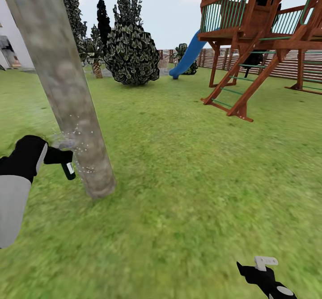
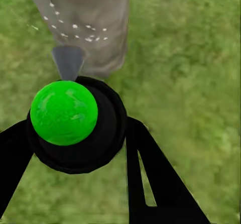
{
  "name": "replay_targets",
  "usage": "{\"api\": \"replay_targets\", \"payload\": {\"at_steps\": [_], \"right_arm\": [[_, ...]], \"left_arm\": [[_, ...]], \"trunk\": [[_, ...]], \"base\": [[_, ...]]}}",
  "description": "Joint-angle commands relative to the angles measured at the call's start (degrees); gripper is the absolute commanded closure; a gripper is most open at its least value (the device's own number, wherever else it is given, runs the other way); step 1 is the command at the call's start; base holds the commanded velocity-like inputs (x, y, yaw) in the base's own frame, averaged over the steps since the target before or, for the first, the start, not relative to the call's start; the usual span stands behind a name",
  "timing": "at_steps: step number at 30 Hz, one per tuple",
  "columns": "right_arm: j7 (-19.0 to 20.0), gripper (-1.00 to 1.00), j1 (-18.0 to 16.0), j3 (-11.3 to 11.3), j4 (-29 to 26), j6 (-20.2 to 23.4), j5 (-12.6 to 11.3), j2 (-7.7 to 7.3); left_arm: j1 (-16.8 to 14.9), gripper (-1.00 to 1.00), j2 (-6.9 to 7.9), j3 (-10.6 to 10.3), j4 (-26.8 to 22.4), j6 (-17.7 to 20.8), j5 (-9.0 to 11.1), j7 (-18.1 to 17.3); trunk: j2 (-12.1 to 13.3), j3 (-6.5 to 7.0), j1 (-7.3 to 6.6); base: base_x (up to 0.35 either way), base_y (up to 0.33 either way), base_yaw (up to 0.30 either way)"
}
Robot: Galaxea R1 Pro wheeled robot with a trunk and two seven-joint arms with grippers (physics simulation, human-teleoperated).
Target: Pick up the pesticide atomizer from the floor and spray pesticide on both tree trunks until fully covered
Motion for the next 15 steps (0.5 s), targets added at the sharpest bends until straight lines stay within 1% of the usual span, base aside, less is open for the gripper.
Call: {"api": "replay_targets", "payload": {"at_steps": [1,2,4,5,6,7,9,11,12,13,14,15], "right_arm": [[0.32,-1.00,-0.05,-0.49,0.05,-0.22,0.52,0.01],[0.30,-1.00,-0.05,-0.49,0.04,-0.22,0.49,0.01],[0.31,-1.00,-0.05,-0.49,0.05,-0.22,0.50,0.01],[0.30,-1.00,-0.05,-0.49,0.06,-0.22,0.51,0.01],[0.30,-1.00,-0.05,-0.49,0.06,-0.22,0.52,0.01],[0.30,-1.00,-0.05,-0.49,0.06,-0.22,0.53,0.01],[0.29,-1.00,-0.05,-0.49,0.06,-0.22,0.56,0.01],[0.29,-1.00,-0.05,-0.49,0.06,-0.22,0.57,0.01],[0.29,-1.00,-0.05,-0.49,0.06,-0.22,0.57,0.01],[0.29,-1.00,-0.05,-0.49,0.06,-0.22,0.57,0.01],[0.29,-1.00,-0.05,-0.49,0.06,-0.22,0.57,0.01],[0.29,-1.00,-0.05,-0.49,0.06,-0.22,0.57,0.01]], "left_arm": [[2.25,1.00,-0.27,0.25,-0.20,-0.11,-0.82,-0.56],[5.03,1.00,-0.97,0.36,-0.48,-0.36,-0.75,-0.53],[8.80,1.00,-2.09,0.40,-0.62,-1.31,-0.72,-0.45],[10.89,1.00,-2.74,0.40,-0.64,-3.29,-0.76,-0.42],[11.80,1.00,-2.96,0.41,-0.64,-4.50,-0.75,-0.40],[13.09,1.00,-3.49,0.46,-0.63,-6.62,-0.79,-0.35],[13.90,1.00,-3.97,1.00,-0.24,-7.86,-0.87,-0.32],[14.87,1.00,-4.07,1.50,0.39,-8.53,-0.88,-0.27],[15.30,1.00,-4.09,1.61,0.52,-9.77,-0.93,0.13],[15.58,1.00,-4.09,1.67,0.63,-11.35,-0.95,1.64],[16.24,1.00,-4.11,1.72,0.81,-12.42,-0.86,4.19],[17.30,1.00,-4.24,1.76,1.24,-13.37,-0.35,6.33]], "trunk": [[-0.02,-0.05,-0.01],[-0.02,-0.05,-0.01],[-0.02,-0.05,-0.01],[-0.02,-0.05,-0.01],[-0.02,-0.05,-0.01],[-0.02,-0.05,-0.01],[-0.02,-0.05,-0.01],[-0.02,-0.05,-0.01],[-0.02,-0.05,-0.01],[-0.02,-0.05,-0.01],[-0.02,-0.05,-0.01],[-0.02,-0.05,-0.01]], "base": [[0.000,0.000,0.000],[0.000,0.000,0.000],[0.000,0.000,0.000],[0.000,0.000,0.000],[0.000,0.000,0.000],[0.000,0.000,0.000],[0.000,0.000,0.000],[0.000,0.000,0.000],[0.000,0.000,0.000],[0.000,0.000,0.000],[0.000,0.000,0.000],[0.000,0.000,0.000]]}}
